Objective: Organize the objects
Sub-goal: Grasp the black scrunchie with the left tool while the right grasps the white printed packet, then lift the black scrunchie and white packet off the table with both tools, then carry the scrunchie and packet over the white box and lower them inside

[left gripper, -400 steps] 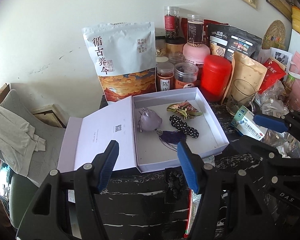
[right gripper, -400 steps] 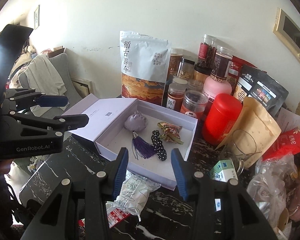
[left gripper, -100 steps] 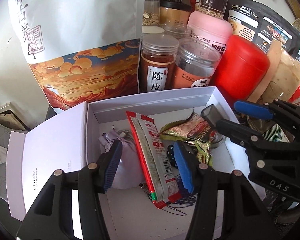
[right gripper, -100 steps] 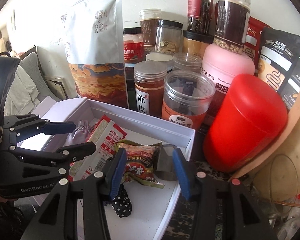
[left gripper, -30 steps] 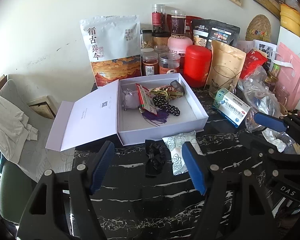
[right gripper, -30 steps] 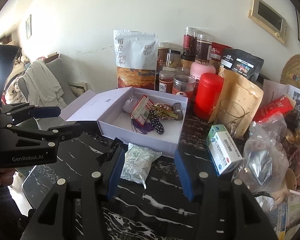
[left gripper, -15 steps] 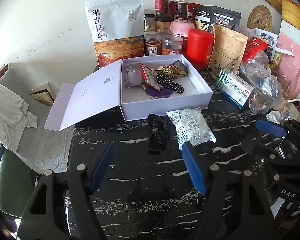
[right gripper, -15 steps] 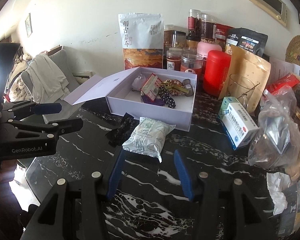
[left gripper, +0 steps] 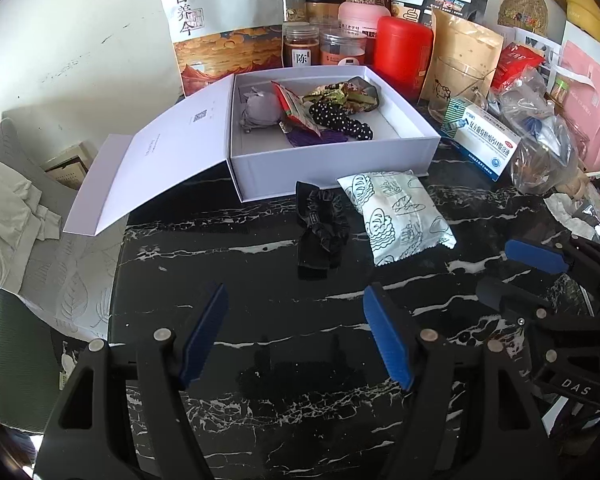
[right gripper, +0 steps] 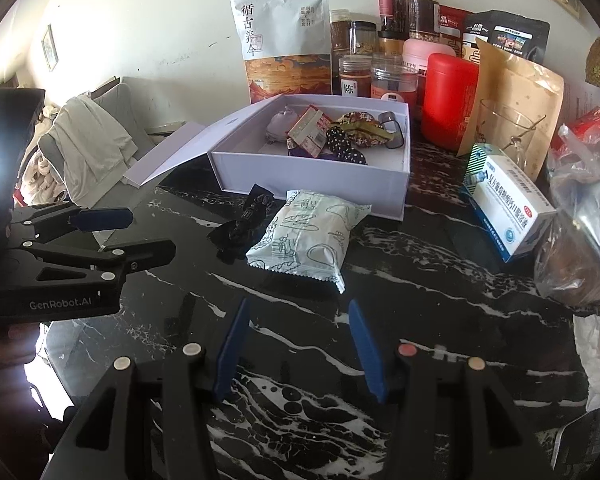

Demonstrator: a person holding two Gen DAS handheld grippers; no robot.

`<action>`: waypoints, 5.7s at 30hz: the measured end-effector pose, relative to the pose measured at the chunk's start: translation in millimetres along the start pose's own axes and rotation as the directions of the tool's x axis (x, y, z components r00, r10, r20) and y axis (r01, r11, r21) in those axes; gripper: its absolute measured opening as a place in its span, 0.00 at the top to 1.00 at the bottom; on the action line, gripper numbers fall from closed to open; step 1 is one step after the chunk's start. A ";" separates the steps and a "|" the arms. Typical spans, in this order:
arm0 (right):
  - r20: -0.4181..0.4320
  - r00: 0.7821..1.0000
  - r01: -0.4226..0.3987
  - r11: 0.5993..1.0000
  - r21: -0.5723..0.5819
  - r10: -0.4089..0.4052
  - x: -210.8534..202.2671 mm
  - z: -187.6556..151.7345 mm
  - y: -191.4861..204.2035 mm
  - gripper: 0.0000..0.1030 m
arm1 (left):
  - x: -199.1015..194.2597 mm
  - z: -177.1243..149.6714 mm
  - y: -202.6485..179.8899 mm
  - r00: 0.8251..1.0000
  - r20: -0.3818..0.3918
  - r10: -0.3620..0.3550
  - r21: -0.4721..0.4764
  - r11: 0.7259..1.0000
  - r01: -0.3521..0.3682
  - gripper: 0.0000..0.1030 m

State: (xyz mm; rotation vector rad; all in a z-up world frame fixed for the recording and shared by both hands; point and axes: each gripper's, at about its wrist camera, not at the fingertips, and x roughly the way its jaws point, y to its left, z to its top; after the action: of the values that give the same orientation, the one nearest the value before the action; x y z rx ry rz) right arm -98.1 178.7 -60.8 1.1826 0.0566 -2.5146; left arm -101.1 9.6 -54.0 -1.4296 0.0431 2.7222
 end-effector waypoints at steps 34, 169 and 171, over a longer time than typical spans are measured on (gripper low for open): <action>-0.081 0.997 0.004 0.998 0.069 0.002 92.4 55.1 -11.4 0.30 | 82.7 36.7 44.6 0.997 -0.055 -0.058 -0.045 0.997 0.056 0.33; 0.051 0.999 -0.018 1.000 -0.020 0.019 3.0 49.3 -21.1 0.45 | 19.4 61.8 -15.8 0.992 0.054 -0.115 0.035 0.993 0.113 0.78; 0.053 0.998 -0.020 1.000 -0.022 0.021 5.9 56.9 -25.3 0.45 | 23.4 72.0 -17.3 0.992 0.053 -0.115 0.040 0.993 0.113 0.78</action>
State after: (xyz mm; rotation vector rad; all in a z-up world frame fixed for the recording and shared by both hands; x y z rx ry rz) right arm -152.0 189.9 -31.2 1.1014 0.0573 -2.5205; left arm -172.2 31.9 -32.3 -1.3046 0.0085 2.6523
